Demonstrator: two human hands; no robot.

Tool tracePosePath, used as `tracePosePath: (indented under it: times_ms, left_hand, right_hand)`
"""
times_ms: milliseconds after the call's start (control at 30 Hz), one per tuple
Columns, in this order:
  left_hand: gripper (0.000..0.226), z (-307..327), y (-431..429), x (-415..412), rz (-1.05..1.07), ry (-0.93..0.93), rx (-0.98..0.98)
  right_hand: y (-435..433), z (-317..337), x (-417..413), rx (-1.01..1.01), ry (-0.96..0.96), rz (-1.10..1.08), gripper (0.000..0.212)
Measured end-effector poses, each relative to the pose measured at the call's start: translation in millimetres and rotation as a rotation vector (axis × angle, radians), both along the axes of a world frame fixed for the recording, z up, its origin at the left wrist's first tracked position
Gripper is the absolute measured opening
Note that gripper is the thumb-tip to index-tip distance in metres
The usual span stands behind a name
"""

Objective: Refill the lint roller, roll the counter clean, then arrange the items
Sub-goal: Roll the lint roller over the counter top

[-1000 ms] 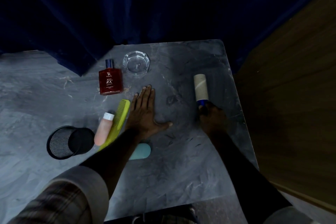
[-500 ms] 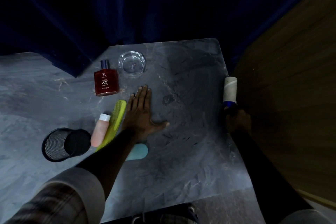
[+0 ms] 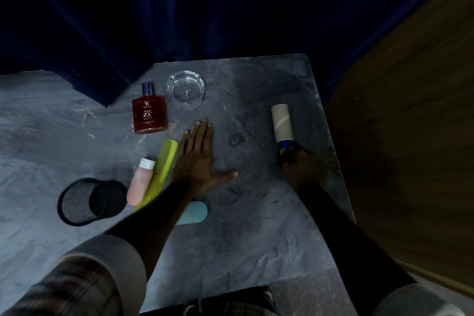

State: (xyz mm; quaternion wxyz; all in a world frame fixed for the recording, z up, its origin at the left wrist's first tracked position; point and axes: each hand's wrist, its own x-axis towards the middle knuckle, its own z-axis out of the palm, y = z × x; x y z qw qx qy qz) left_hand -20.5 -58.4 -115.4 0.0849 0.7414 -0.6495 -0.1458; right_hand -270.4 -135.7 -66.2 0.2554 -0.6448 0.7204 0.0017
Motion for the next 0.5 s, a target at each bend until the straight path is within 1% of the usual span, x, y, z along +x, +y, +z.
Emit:
tracePosePath:
  times_ms: [100, 267, 500]
  left_hand:
    - [0.146, 0, 1, 0, 0.010, -0.005, 0.006]
    - [0.145, 1, 2, 0, -0.002, -0.002, 0.022]
    - [0.145, 6, 1, 1, -0.009, -0.028, 0.035]
  right_hand:
    - [9, 1, 24, -0.052, -0.005, 0.092, 0.034]
    - [31, 3, 53, -0.134, 0.066, 0.279, 0.036]
    - [43, 4, 68, -0.132, 0.075, 0.377, 0.038]
